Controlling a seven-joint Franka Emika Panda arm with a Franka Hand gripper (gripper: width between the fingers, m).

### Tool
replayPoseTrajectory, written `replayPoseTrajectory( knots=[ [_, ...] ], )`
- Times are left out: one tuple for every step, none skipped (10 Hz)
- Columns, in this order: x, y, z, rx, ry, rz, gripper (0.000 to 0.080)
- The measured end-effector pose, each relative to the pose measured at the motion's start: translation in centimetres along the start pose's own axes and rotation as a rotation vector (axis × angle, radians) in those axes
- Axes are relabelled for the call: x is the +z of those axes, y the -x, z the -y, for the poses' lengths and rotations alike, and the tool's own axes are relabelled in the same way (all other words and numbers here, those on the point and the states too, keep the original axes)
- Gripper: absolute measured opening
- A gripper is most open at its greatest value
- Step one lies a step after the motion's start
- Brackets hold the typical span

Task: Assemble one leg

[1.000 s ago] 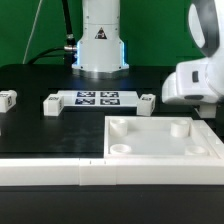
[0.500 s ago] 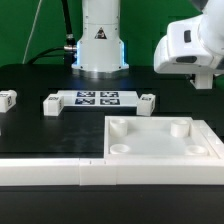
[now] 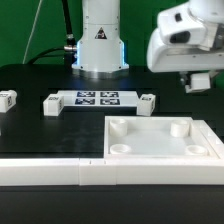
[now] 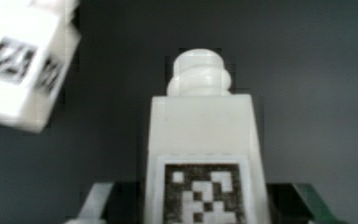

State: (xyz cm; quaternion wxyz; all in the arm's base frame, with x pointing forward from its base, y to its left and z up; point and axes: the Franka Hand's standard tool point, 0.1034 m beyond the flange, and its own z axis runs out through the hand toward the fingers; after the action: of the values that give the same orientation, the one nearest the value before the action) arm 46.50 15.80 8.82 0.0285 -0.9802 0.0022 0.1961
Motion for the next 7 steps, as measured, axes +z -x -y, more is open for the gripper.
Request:
replayPoseTrajectory(
  knots=[
    [-1.6, -0.2, -1.0, -0.023, 0.007, -0.095, 0.029],
    [-2.8, -0.7, -1.7, -0.039, 0.009, -0.172, 0.029],
    [-3.6, -1.4, -2.2, -0.042, 0.004, -0.227, 0.029],
    [-4.7, -2.6, -2.5, -0.037, -0.009, -0.326, 0.029],
    [-5.3, -3.1, -2.4, -0.037, -0.019, -0.411, 0.029],
    [-4.6, -2.8, -2.2, -0.045, -0.022, -0.468, 0.029],
    [-4.9, -3.3, -1.9, -0.052, -0.034, -0.567, 0.029]
  ],
)
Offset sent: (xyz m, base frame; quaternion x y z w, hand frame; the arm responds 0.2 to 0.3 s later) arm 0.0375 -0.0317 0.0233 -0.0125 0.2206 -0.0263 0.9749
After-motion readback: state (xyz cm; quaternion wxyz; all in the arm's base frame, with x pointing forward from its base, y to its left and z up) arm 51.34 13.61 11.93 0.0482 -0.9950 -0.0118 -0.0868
